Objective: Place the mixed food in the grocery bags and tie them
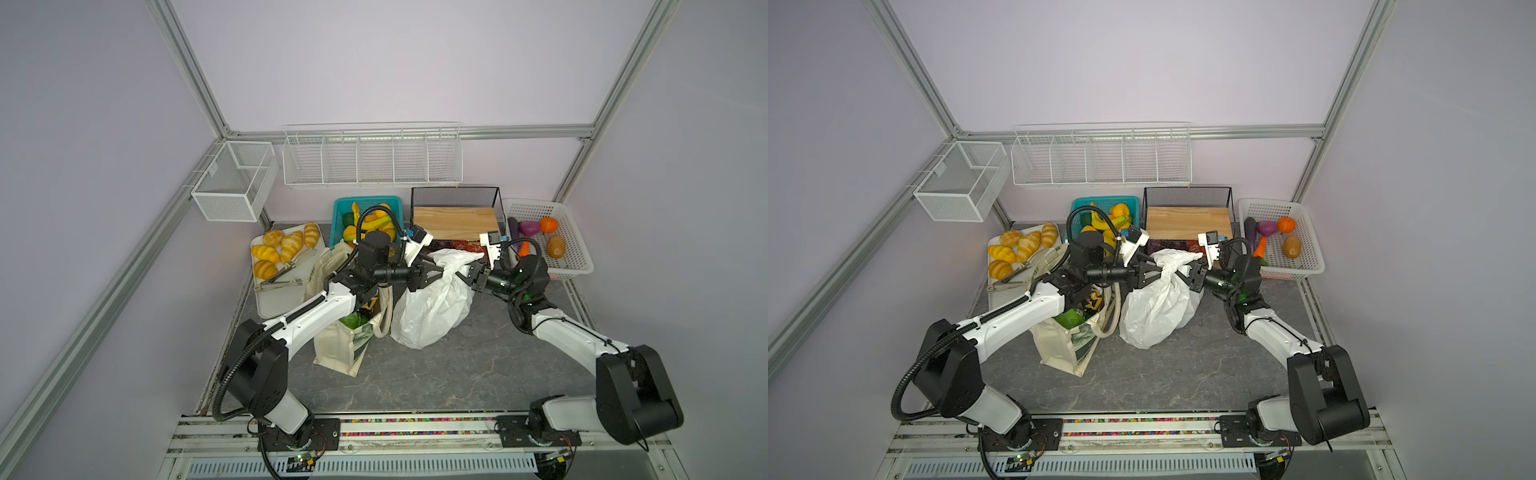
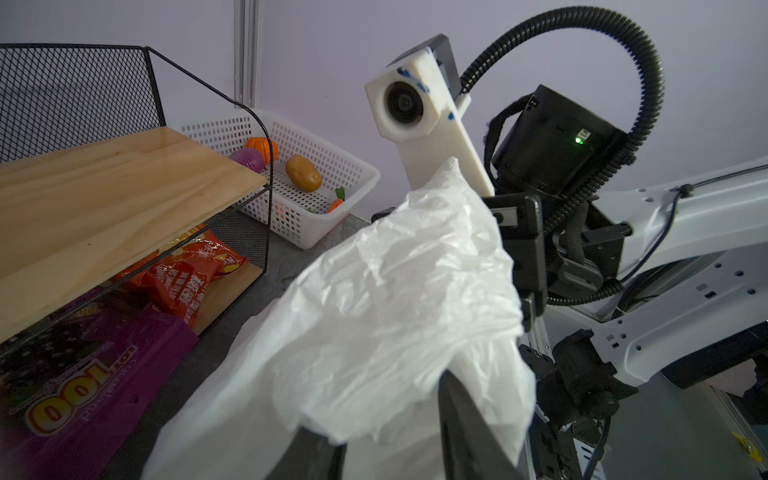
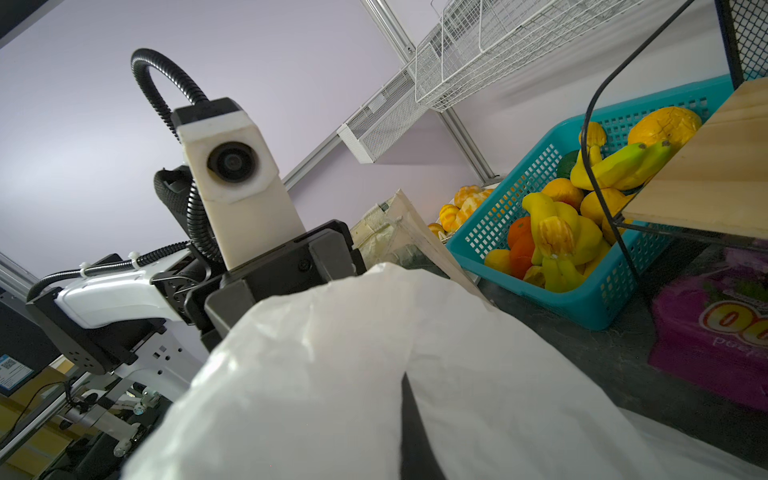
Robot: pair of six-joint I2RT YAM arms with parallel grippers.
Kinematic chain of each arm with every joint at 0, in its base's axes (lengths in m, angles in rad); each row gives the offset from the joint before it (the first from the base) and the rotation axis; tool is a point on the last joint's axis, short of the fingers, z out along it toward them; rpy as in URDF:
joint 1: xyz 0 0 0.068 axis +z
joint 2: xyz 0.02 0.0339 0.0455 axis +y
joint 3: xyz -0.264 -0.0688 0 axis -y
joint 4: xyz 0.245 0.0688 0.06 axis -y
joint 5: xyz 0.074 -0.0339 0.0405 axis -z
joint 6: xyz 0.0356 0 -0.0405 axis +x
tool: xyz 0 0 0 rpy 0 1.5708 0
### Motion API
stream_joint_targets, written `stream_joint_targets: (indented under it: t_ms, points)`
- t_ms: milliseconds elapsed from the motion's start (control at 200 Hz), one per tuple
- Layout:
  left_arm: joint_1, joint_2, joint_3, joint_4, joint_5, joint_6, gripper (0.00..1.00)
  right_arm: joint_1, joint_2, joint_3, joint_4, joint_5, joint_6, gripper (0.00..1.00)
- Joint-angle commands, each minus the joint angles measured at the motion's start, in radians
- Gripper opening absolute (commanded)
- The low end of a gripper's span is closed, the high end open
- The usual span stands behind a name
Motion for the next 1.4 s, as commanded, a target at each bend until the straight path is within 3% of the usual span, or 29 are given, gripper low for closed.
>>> stream_joint_targets:
  t_ms: [0,195,585,935,1395]
  points:
    - [0.004,0.006,-0.013,0.086,0.034,-0.028,0.38,0.005,-0.017,0.0,0.007,-0.011,-0.009,0.06]
    - [0.004,-0.008,-0.029,0.069,-0.006,0.006,0.41,0.006,-0.018,0.003,0.0,-0.009,-0.014,0.06]
    - [0.003,0.003,0.0,0.048,-0.046,0.014,0.29,0.008,-0.013,0.006,-0.004,-0.019,-0.022,0.06]
    - [0.004,0.005,0.014,0.046,-0.067,0.014,0.29,0.013,-0.014,0.007,-0.009,-0.023,-0.027,0.06]
    - [0.009,-0.014,-0.016,0.046,-0.082,0.018,0.0,0.01,-0.026,0.009,-0.046,-0.005,-0.052,0.06]
